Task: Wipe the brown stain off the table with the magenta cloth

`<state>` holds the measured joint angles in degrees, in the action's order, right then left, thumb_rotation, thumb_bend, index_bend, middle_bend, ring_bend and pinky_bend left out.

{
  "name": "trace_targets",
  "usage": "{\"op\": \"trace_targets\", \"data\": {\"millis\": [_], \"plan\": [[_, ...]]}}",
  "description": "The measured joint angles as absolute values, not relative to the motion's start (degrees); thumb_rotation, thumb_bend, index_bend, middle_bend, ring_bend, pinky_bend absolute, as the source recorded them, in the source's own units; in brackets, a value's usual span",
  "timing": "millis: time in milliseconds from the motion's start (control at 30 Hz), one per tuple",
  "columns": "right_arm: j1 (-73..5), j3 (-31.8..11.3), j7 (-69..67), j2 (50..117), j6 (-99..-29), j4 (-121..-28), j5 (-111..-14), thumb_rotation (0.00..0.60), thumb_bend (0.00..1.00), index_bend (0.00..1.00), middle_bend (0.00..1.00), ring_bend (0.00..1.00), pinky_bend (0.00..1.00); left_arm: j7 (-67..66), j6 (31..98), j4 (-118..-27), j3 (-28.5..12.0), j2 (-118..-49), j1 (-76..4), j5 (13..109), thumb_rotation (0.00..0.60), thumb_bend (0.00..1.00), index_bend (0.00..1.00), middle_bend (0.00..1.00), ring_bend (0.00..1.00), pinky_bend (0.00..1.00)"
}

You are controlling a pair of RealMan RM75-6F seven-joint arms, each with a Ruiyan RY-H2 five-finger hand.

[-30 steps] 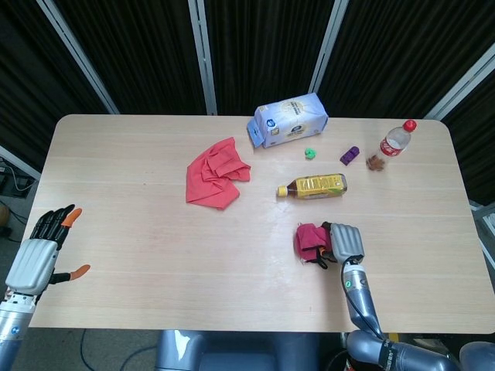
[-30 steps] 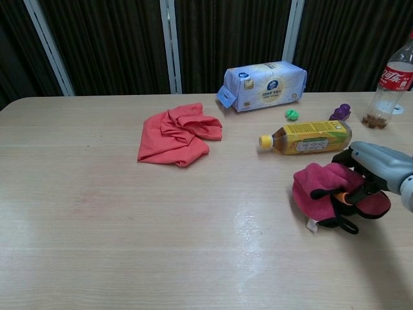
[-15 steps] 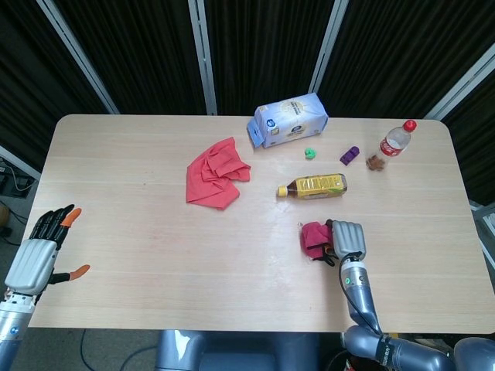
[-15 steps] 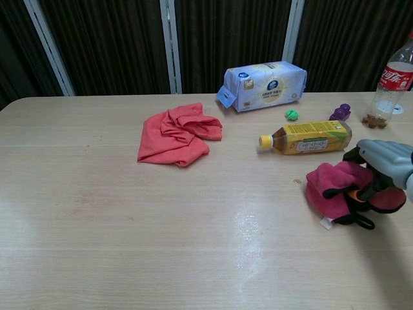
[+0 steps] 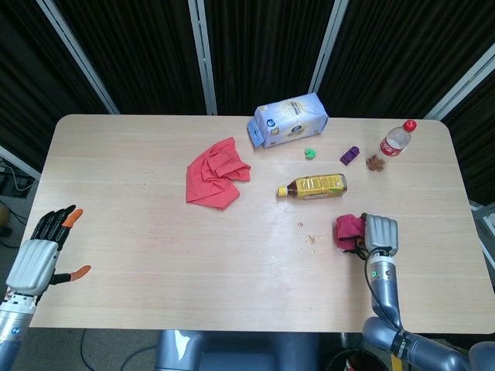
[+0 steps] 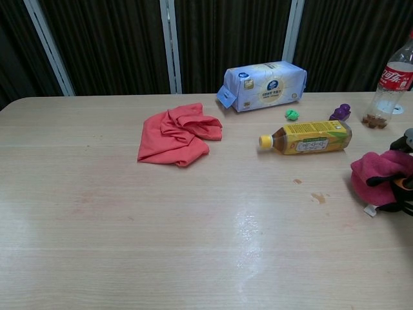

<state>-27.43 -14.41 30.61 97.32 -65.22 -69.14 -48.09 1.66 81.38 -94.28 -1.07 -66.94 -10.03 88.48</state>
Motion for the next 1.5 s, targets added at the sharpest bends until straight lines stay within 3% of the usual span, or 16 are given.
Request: {"op": "trace_targets", "data": {"millis": [1133,1500], "plan": [[-38.5,-16.4,42.4,115.0,-63.6,-68.4,-46.1,0.6,0.48,0.78,0.68,0.6,0.71,3.0,81.1,-94.5,-0.9,-66.6,-10.0,88.4,0.6,0.0,0.06,0.0,0.0,0.0],[-38.1,-15.7,44.2,114.8,-64.3,-64.4,-45.4,0.6,0.48,0.78,0.68,0.61,0.71,3.1,80.9,-94.5,-0.9,-66.5,-10.1,88.3,0.6,0.0,0.06,0.0,0.0,0.0]]}}
